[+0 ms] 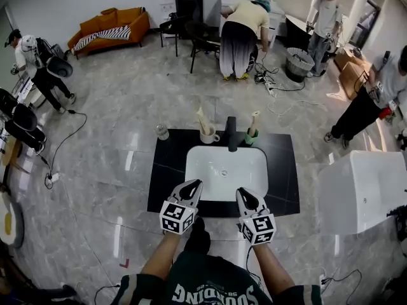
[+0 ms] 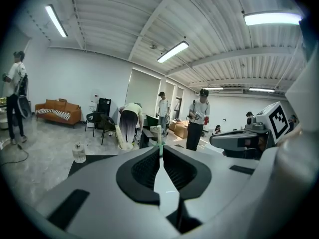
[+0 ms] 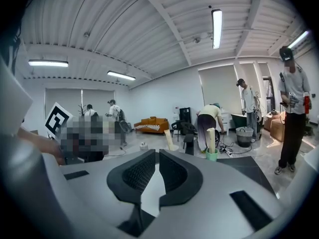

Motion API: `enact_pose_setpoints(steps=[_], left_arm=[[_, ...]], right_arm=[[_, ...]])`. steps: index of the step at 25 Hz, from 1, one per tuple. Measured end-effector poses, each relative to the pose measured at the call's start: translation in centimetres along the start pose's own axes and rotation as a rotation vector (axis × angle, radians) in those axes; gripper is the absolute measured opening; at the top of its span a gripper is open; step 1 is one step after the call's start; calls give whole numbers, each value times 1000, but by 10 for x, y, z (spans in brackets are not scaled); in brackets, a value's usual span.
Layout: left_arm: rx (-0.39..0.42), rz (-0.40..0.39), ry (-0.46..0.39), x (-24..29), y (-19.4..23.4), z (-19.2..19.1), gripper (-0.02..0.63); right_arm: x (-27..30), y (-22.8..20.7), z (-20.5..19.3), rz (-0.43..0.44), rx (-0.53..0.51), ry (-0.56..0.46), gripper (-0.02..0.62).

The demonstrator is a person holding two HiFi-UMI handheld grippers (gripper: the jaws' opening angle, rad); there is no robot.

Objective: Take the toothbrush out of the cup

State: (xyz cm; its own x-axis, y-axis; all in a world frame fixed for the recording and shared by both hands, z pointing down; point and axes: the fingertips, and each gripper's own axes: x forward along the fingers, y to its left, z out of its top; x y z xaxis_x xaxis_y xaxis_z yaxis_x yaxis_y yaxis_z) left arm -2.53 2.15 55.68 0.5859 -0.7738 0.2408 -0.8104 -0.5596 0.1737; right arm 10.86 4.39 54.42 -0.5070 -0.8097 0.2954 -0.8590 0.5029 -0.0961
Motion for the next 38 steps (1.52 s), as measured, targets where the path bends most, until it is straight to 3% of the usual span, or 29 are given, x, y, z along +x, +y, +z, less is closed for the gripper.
enact_pose_setpoints(steps=[2, 7, 14, 24, 38], left_arm=[[-10, -5, 4, 15, 21, 3, 14], [-34, -21, 37, 55, 69, 8, 98], [-45, -26, 48, 94, 125, 24, 130], [-70, 13, 47, 145, 163, 26, 137], [-153, 92, 95, 228, 202, 16, 167]], right_arm=[[21, -4, 6, -7, 2, 9, 43], [69, -9, 24, -16, -6, 22, 42], [125, -12, 42, -34, 14, 35, 41], [153, -28, 39, -56, 31, 40, 41], [169, -64, 42, -22, 47, 54, 42]])
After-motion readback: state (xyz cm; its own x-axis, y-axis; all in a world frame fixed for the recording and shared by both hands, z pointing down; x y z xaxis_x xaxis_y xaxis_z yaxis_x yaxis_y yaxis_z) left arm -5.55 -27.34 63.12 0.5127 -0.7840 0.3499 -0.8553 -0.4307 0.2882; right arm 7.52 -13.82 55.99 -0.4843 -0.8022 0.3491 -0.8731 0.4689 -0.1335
